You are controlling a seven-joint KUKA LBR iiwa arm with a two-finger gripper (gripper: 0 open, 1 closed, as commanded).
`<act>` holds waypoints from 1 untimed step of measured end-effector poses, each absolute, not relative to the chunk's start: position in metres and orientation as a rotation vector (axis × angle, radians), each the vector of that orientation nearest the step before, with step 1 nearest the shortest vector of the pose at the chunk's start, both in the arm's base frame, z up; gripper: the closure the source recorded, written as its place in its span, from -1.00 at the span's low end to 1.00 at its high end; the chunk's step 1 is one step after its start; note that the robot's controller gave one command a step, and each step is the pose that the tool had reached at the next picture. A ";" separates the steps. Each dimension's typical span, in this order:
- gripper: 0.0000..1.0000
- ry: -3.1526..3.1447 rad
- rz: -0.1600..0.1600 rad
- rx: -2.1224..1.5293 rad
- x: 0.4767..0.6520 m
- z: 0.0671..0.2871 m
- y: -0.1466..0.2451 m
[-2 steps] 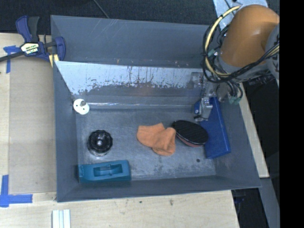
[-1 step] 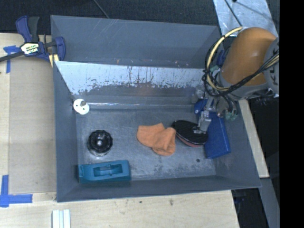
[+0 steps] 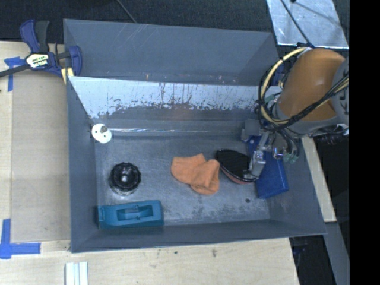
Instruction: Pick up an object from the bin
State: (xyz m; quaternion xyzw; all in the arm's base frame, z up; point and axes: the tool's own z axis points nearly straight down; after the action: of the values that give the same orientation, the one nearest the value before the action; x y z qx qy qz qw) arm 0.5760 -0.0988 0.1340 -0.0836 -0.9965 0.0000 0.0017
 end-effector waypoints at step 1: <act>-1.00 -3.132 0.001 -0.317 0.576 0.145 -0.099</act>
Offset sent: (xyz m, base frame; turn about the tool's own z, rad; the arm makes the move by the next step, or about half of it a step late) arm -0.0171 0.0095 -0.0640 0.0740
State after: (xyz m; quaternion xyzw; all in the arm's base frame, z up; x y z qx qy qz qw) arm 0.5758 -0.0994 0.1449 -0.1008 -0.9949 0.0003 -0.0033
